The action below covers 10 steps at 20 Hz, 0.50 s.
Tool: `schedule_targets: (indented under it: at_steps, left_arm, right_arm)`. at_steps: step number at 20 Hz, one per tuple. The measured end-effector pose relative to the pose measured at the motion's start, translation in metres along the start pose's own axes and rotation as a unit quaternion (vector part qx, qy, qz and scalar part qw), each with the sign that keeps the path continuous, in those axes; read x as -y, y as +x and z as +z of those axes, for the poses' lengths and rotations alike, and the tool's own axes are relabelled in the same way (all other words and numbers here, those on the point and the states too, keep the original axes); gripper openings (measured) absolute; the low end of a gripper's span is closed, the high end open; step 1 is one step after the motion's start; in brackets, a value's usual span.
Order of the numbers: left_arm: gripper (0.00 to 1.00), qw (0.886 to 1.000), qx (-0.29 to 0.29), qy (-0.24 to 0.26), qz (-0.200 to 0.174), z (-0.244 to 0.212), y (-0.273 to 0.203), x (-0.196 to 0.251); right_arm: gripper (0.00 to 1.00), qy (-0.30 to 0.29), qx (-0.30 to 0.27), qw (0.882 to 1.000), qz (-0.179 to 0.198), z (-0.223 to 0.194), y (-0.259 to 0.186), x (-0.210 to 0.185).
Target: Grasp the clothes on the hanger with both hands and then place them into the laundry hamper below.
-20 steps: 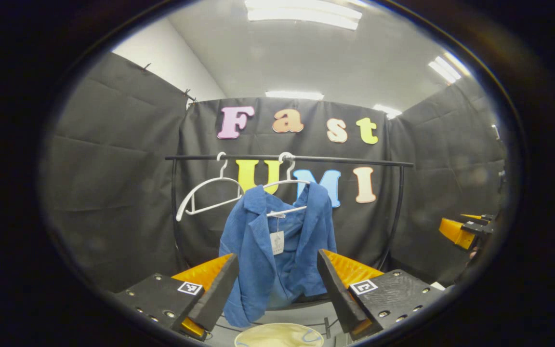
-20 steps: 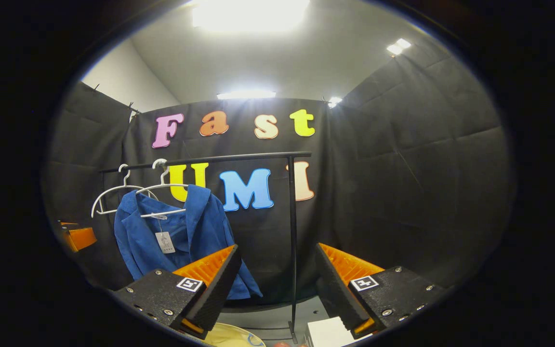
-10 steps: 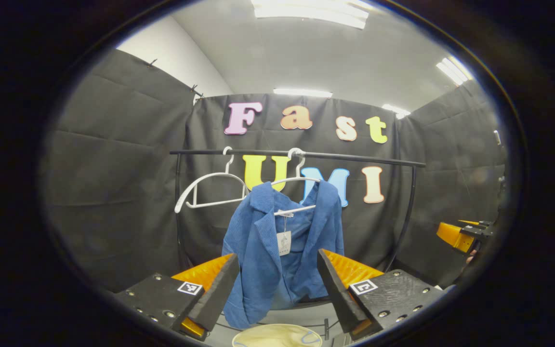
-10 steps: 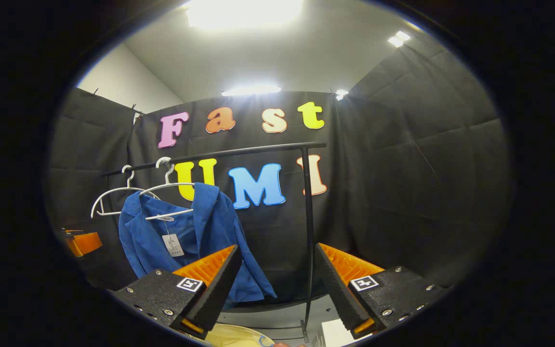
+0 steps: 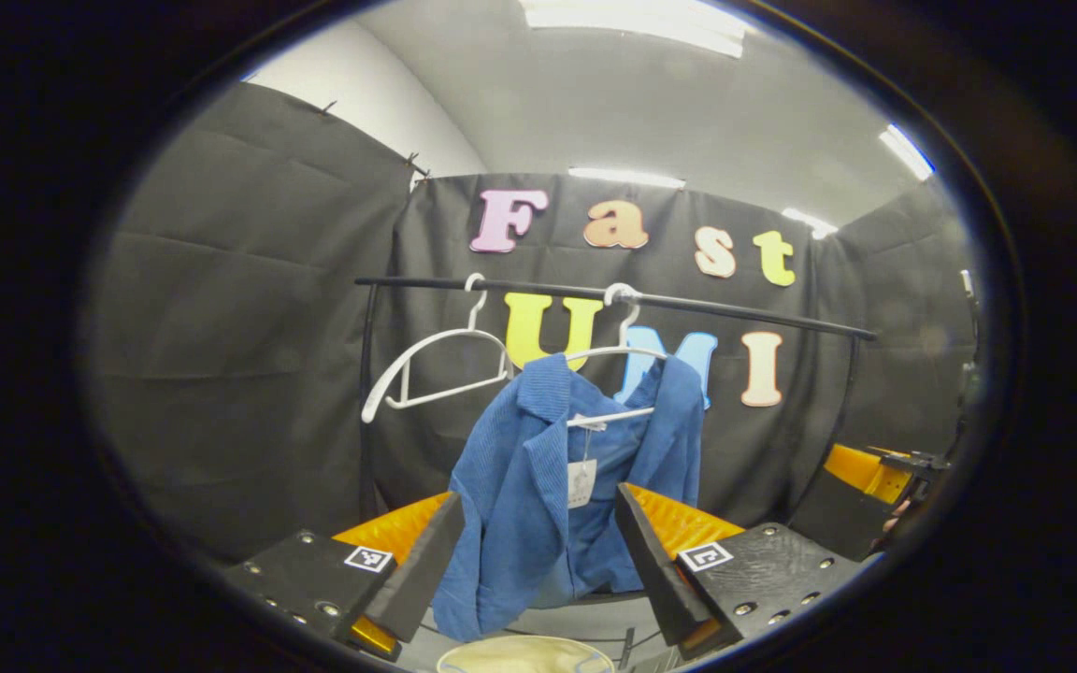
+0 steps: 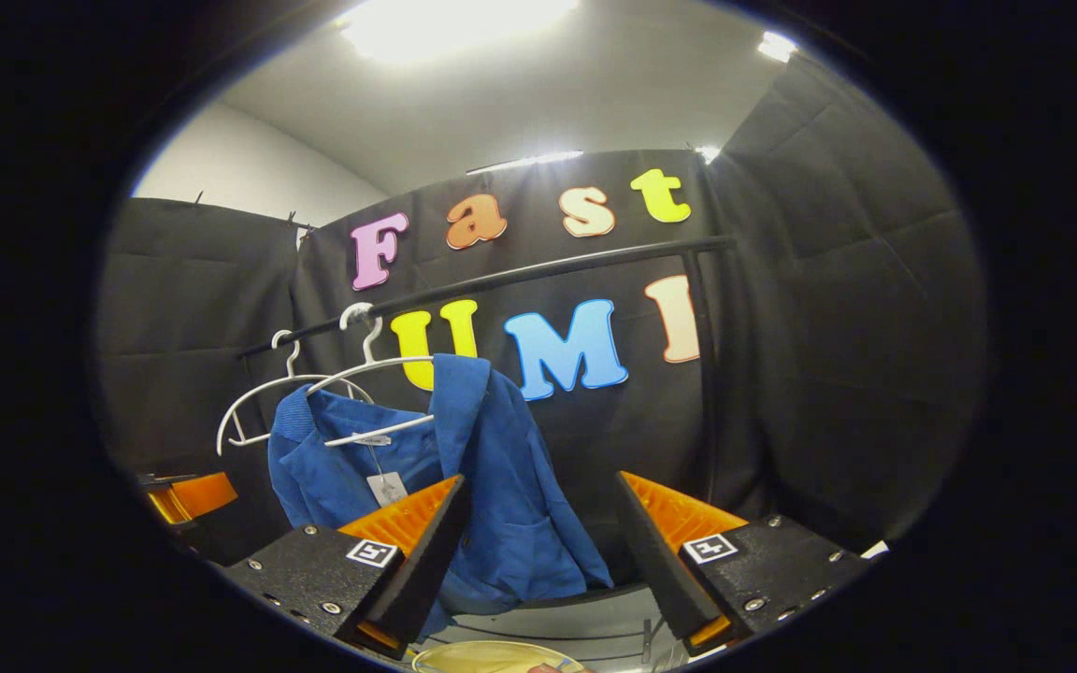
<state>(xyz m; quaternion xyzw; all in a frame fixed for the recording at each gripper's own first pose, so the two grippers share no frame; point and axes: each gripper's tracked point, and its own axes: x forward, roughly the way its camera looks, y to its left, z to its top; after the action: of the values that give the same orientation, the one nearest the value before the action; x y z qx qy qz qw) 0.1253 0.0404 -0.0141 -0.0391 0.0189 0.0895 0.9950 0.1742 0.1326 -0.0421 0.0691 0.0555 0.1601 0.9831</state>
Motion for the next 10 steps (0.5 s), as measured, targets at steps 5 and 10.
schedule_targets:
  at_steps: [5, 10]
  left_arm:
    - [0.93, 1.000, -0.012, 0.000, 0.023, -0.007, 0.038, 0.002]
    - [0.93, 0.999, -0.025, -0.002, 0.040, -0.017, 0.084, 0.011]
  right_arm:
    - [0.95, 0.047, -0.033, 0.997, 0.047, -0.015, 0.056, -0.024]
    - [0.95, 0.097, -0.070, 0.990, 0.072, -0.034, 0.112, -0.038]
